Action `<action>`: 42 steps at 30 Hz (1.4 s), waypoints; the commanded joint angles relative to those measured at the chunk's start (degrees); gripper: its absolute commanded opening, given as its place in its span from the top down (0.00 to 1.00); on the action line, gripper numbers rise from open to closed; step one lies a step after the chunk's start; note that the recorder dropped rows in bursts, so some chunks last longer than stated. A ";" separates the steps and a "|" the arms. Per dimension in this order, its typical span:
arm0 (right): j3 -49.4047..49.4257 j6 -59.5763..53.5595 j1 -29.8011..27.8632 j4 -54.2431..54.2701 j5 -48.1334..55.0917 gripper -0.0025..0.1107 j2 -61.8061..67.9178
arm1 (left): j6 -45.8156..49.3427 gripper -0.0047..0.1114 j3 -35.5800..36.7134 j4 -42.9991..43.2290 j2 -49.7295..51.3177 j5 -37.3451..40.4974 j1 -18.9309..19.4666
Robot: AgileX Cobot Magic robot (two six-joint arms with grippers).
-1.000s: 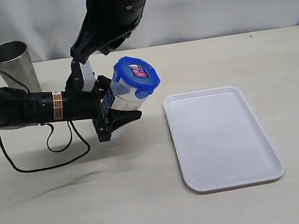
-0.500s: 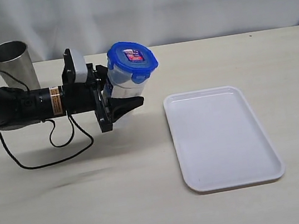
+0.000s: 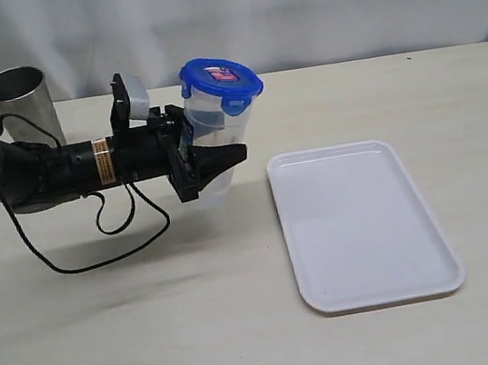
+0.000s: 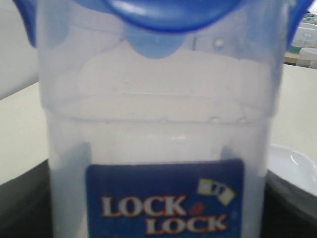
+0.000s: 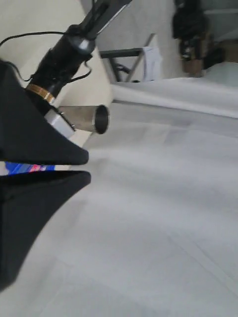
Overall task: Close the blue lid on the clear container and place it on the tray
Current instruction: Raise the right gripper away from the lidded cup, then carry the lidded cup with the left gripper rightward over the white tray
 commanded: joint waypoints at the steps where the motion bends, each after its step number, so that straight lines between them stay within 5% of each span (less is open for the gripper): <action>1: 8.58 1.54 -0.18 0.26 -7.48 0.94 -12.61 | -0.54 0.96 0.07 -1.74 -0.29 -1.85 -1.84; 9: 18.79 4.19 -0.18 1.98 -13.54 0.94 -28.69 | -0.54 0.96 0.07 -2.10 -4.03 -1.33 -4.04; 15: 22.22 4.19 -0.18 3.47 -13.94 0.94 -34.34 | 3.72 0.96 0.07 -1.51 -10.68 17.13 -9.23; 29: 27.85 4.19 -0.18 7.38 -12.13 0.94 -42.38 | 43.59 0.96 0.07 -6.51 -12.28 44.01 -22.42; 37: 29.42 4.19 -0.18 7.76 -12.38 0.94 -42.38 | 64.83 0.96 0.07 -18.86 -12.28 46.59 -26.41; 42: 29.42 4.19 -0.18 7.76 -12.38 0.94 -42.38 | 88.77 0.96 0.07 -27.41 -12.28 50.28 -28.21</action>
